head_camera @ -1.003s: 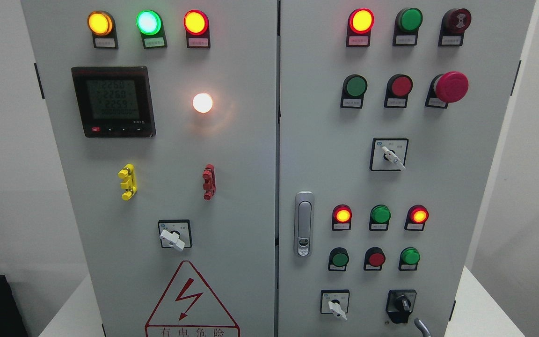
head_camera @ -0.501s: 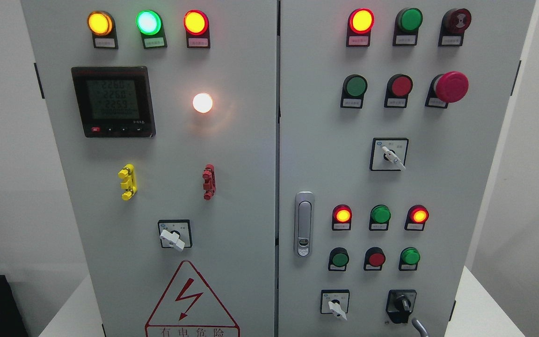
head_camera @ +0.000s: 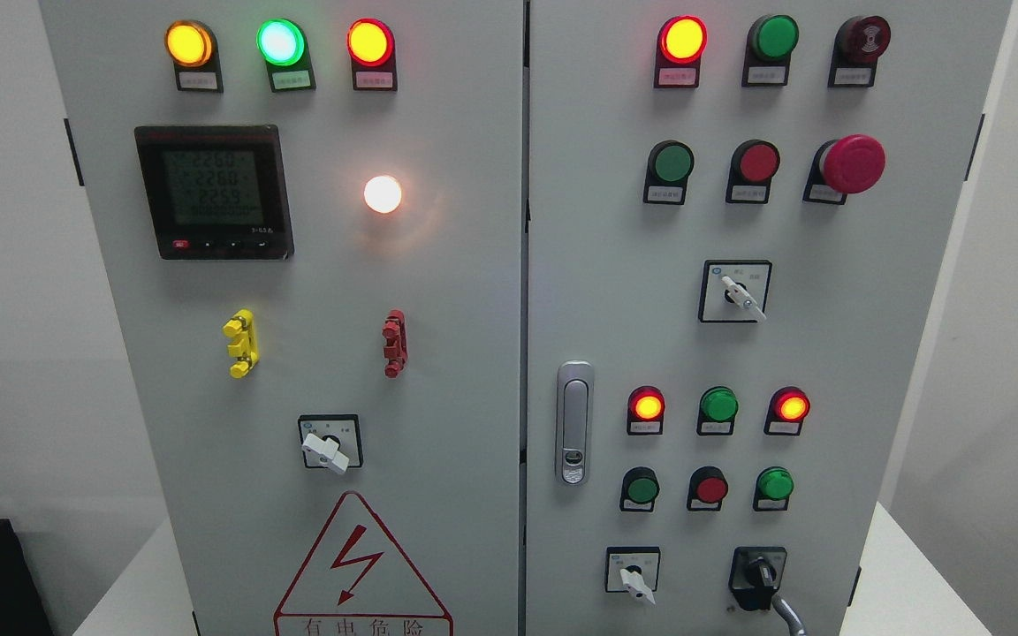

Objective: Trip black knob to open circuit

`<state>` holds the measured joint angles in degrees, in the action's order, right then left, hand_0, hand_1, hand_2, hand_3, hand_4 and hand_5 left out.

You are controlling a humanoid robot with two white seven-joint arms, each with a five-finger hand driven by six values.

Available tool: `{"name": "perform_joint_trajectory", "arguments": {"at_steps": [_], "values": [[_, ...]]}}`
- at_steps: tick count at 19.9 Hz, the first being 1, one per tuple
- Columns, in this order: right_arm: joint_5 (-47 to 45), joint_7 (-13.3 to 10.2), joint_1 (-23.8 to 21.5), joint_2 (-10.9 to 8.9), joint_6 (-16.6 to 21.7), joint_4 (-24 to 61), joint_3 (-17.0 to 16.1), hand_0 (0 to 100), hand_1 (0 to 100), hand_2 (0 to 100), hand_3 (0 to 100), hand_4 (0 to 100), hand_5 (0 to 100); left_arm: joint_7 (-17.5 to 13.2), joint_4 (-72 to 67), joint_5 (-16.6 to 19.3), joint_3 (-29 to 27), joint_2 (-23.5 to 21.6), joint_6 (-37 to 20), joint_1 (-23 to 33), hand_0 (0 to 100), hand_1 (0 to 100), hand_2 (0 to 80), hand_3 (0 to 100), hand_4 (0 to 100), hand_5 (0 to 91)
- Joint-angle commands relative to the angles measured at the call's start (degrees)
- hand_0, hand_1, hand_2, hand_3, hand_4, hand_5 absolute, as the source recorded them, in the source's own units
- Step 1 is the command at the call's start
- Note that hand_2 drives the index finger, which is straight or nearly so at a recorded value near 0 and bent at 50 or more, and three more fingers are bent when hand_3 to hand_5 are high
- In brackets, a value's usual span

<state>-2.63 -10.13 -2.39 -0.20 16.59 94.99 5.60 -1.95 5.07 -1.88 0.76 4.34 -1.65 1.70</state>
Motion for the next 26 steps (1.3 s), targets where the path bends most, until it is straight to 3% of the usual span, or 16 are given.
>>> {"name": "perform_joint_trajectory", "arguments": {"at_steps": [1, 26], "values": [[0.25, 0.38, 0.81, -0.24, 0.2, 1.16, 0.63, 79, 86, 0, 100, 96, 87, 0.02, -0.06, -0.14, -0.05, 0.05, 0.07, -0.03, 12, 39, 0.0, 0, 0, 0.0], [0.25, 0.29, 1.6, -0.06, -0.15, 0.89, 3.19, 79, 86, 0, 100, 96, 87, 0.02, -0.06, -0.14, -0.05, 0.05, 0.07, -0.03, 12, 39, 0.0, 0, 0, 0.0]]}}
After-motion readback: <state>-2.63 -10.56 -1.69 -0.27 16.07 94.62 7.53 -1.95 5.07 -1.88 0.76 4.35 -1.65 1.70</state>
